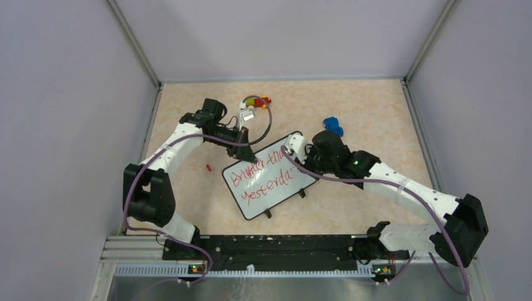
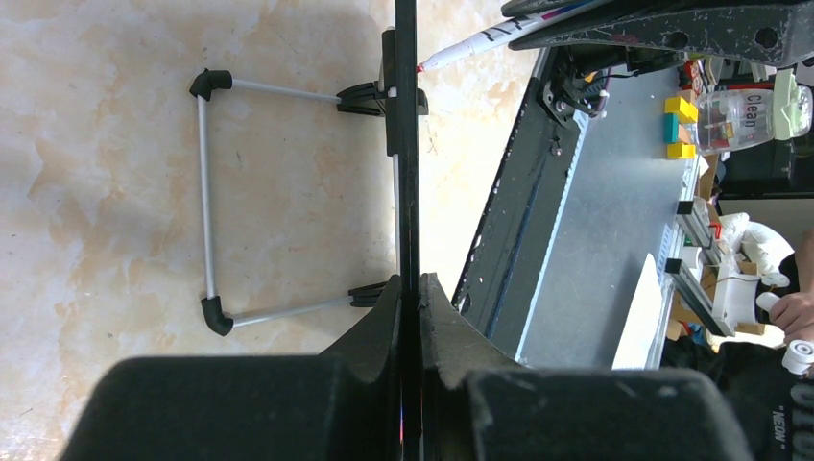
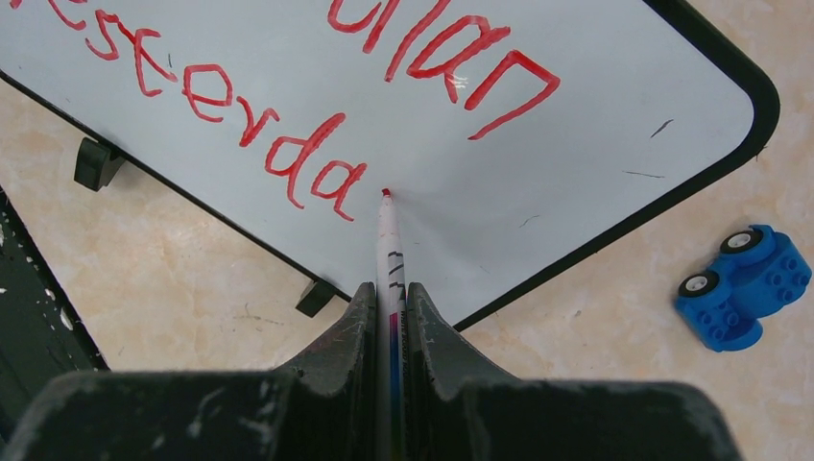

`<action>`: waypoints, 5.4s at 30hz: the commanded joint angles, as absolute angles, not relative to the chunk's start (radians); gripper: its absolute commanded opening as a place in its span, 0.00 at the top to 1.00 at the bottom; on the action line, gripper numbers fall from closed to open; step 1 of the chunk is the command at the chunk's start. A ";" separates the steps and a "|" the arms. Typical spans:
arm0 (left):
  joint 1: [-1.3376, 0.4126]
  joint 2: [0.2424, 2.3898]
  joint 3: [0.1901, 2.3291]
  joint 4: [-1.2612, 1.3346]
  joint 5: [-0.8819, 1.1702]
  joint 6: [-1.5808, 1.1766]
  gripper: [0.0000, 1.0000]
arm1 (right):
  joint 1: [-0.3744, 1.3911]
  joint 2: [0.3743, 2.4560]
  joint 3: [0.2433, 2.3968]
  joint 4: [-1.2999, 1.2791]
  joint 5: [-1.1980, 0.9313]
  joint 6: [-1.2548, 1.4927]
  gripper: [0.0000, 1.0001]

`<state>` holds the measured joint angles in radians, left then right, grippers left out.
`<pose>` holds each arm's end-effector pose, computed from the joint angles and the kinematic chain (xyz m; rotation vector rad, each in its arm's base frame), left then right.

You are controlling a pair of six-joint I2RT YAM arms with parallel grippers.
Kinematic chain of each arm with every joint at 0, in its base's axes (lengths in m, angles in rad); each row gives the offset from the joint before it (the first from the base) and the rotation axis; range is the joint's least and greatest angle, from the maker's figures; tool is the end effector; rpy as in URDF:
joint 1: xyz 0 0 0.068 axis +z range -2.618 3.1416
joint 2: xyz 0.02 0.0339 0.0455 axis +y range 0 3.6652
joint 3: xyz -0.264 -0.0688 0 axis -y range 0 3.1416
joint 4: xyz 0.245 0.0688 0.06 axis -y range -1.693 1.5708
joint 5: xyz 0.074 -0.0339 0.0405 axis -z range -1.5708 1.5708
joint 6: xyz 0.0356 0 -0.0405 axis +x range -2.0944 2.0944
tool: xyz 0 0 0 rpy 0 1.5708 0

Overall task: Write a sentence on the whiteboard
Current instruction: Write a sentence on the whiteboard, then pick up the pen cap from the center of the board.

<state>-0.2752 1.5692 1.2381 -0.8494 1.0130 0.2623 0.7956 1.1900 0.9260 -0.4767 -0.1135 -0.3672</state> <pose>0.2864 -0.1122 0.2687 0.9066 2.2833 -1.3579 0.1754 0.1848 0.2788 -1.3286 1.9155 0.3476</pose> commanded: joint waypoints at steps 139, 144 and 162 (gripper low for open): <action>-0.196 1.529 1.433 -0.888 1.016 0.256 0.42 | 0.693 1.111 1.117 -0.677 -0.393 -0.337 1.00; -0.022 1.492 1.523 -0.960 0.945 0.322 0.36 | 0.668 1.162 1.180 -0.644 -0.503 -0.262 1.00; 0.012 1.406 1.184 -0.964 0.367 0.535 0.42 | 0.473 1.234 1.115 -0.445 -0.937 -0.141 1.00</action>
